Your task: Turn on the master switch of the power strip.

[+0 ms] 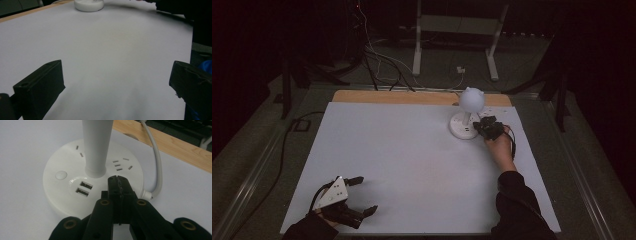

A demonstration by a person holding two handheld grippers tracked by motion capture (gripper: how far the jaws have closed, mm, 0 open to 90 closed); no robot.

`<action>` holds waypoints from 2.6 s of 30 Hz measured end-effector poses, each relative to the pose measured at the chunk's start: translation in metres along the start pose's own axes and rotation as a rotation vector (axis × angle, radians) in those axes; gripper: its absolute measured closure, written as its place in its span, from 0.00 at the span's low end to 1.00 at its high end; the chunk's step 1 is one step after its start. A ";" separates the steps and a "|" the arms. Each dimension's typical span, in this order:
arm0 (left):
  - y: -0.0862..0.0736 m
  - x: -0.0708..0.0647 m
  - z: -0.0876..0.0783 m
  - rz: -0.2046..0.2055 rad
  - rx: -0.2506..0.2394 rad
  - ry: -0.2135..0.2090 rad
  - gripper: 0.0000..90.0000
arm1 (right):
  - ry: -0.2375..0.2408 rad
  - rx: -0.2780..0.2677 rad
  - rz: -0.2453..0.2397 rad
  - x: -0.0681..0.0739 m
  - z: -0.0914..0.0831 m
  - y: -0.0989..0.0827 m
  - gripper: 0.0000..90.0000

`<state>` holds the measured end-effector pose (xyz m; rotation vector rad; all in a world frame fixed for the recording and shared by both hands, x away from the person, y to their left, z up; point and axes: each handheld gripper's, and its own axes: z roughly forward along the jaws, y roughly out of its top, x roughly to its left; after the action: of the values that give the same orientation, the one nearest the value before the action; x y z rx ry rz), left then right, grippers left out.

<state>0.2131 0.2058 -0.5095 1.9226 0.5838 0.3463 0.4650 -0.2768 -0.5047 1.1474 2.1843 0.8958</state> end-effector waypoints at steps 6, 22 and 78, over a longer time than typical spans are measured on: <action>0.000 0.000 0.000 -0.001 0.004 0.000 0.00 | -0.032 0.031 -0.041 0.004 0.001 0.004 1.00; 0.000 0.001 0.000 -0.002 0.002 0.004 0.00 | -0.032 0.042 -0.049 0.004 0.001 0.005 1.00; 0.000 0.002 -0.001 -0.004 -0.002 0.019 0.00 | 0.204 -0.037 0.133 0.006 -0.031 0.009 0.00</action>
<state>0.2140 0.2079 -0.5088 1.9182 0.5996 0.3625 0.4452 -0.2774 -0.4789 1.2426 2.2612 1.1507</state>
